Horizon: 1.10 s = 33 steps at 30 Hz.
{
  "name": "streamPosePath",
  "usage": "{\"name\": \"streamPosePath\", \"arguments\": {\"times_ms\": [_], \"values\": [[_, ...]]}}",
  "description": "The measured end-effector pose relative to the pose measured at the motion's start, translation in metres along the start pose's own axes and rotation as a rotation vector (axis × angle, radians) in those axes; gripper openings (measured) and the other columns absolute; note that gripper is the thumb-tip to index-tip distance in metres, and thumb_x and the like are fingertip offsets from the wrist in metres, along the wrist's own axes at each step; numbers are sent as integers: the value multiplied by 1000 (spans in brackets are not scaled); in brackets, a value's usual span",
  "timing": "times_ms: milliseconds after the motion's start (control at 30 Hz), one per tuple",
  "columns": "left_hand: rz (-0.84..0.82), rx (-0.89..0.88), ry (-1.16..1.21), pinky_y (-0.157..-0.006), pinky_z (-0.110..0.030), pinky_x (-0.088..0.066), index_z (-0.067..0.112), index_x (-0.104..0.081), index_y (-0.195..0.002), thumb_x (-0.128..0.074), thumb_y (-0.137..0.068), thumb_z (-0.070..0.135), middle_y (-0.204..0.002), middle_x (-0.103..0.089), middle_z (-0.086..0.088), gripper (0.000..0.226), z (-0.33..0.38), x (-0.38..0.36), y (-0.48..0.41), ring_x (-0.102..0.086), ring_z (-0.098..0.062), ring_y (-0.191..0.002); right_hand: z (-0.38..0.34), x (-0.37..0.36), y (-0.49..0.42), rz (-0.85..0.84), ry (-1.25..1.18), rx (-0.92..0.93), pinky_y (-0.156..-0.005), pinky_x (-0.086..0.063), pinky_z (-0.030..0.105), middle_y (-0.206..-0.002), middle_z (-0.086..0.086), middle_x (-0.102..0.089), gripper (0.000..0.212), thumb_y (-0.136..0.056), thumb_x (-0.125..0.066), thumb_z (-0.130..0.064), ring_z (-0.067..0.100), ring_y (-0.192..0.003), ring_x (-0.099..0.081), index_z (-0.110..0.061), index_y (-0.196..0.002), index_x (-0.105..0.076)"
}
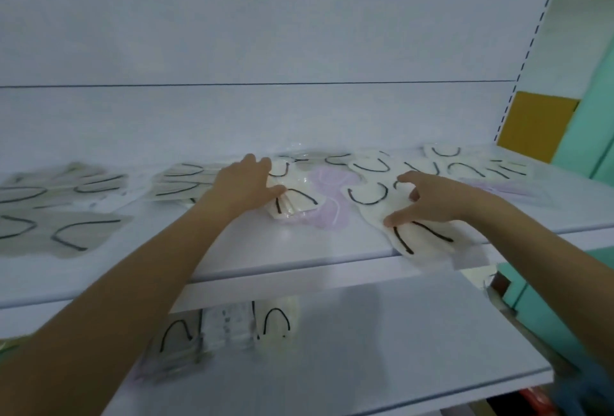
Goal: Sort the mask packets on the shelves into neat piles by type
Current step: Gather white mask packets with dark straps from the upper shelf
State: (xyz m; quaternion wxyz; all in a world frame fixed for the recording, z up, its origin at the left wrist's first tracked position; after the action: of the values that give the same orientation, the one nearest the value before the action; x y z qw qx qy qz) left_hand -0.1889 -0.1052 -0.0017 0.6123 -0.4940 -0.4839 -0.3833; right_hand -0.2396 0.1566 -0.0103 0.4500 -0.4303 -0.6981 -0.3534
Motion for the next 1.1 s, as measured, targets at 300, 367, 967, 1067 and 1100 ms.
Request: {"name": "streamPosePath", "arguments": {"times_ms": [300, 367, 967, 1067, 1100], "values": [[-68, 205, 451, -95, -31, -38, 17, -47, -130, -83, -66, 24, -134, -43, -11, 73, -13, -13, -23, -45, -27, -121, 24, 64, -54, 129, -442, 65, -88, -40, 31, -128, 11, -46, 76, -80, -70, -8, 25, -102, -49, -25, -143, -31], [-80, 225, 570, -95, -32, -41, 16, -52, -126, -83, -65, 14, -130, -48, -9, 69, -13, -14, -22, -47, -25, -120, 39, 58, -74, 60, -366, -27, -98, -42, 38, -141, 14, -39, 83, -78, -74, -13, 31, -115, -48, -19, -145, -27], [259, 213, 968, -88, -19, -38, 5, -48, -132, -59, -85, -1, -126, -49, -10, 48, 61, -3, -84, -49, -19, -114, 29, 34, -115, -101, 23, -40, -96, -47, 43, -134, 15, -42, 83, -74, -75, -23, 34, -113, -48, -9, -139, -25], [227, 192, 834, -97, -21, -34, 4, -47, -133, -59, -84, -1, -136, -47, -12, 51, 55, -15, -88, -45, -22, -125, 30, 32, -119, -139, -3, -41, -98, -45, 45, -133, 15, -42, 86, -72, -77, -24, 35, -116, -48, -9, -139, -25], [230, 184, 830, -99, -22, -34, 4, -46, -133, -59, -84, -1, -136, -47, -13, 51, 51, -14, -89, -44, -23, -125, 29, 33, -120, -152, 2, -36, -97, -46, 44, -134, 15, -42, 86, -73, -77, -23, 35, -117, -48, -9, -140, -25]]}}
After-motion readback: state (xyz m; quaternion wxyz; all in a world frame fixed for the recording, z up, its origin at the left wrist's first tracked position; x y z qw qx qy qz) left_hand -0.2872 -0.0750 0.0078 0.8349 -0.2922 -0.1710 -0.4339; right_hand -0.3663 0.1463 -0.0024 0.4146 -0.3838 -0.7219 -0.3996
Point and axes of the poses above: each hand's wrist, its own y-axis away from the middle knuckle, its own x-axis out of the back of the hand, z = x × y, the point moved 7 cm from there along -y, towards the middle knuckle
